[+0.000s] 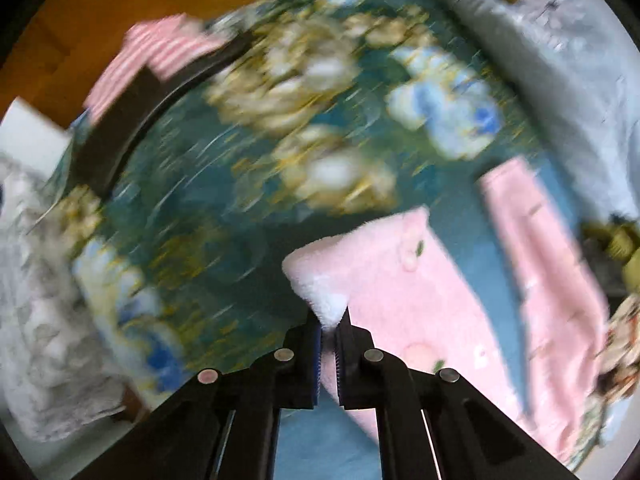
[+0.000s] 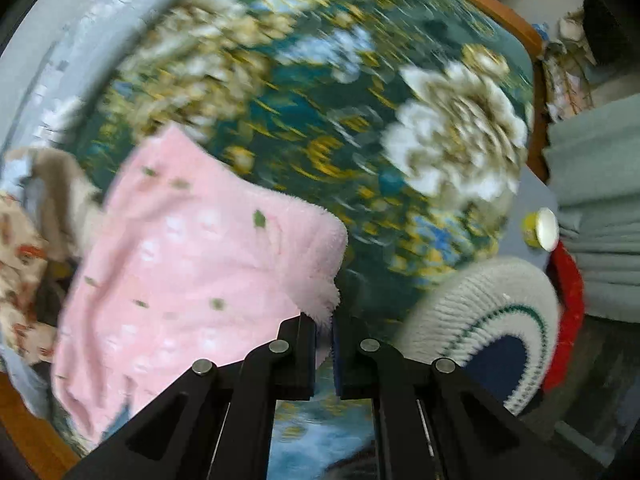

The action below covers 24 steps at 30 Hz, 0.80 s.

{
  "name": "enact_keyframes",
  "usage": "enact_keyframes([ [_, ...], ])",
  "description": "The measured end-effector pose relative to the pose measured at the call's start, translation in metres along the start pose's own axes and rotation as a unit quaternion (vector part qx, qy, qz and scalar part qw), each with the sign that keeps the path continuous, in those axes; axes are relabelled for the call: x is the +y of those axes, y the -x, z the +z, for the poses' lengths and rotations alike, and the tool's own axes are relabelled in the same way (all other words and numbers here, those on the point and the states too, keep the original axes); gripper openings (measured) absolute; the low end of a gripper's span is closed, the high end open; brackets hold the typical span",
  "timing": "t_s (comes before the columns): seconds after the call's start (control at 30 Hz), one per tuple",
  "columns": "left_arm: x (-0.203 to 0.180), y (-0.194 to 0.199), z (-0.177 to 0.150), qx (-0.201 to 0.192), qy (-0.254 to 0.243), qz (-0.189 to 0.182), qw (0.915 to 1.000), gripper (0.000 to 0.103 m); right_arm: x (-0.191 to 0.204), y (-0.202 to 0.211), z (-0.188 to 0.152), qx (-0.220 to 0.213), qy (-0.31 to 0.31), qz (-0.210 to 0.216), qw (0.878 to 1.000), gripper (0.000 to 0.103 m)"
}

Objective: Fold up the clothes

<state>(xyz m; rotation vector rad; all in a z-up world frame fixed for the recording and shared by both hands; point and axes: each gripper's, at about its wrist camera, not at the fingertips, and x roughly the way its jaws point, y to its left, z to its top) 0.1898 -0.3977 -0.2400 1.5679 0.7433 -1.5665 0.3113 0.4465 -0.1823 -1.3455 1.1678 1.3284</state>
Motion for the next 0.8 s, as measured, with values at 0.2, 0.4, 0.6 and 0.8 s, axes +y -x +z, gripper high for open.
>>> enact_keyframes([
  [0.2,0.021,-0.014,-0.026,0.024,0.018,0.047,0.9985,0.006,-0.027,-0.035,-0.015,0.035,0.007,0.001,0.999,0.006],
  [0.4,0.007,-0.002,-0.031,0.018,-0.005,0.063,0.9978,0.006,-0.036,-0.050,-0.015,0.043,0.021,0.014,0.999,0.006],
  [0.6,-0.004,0.005,-0.037,0.022,-0.016,0.078,0.9966,0.010,-0.034,-0.056,-0.011,0.048,0.055,0.023,0.997,0.008],
  [0.8,-0.009,0.008,-0.041,0.031,-0.004,0.085,0.9959,0.036,-0.040,-0.049,-0.007,0.039,0.076,0.013,0.996,0.026],
])
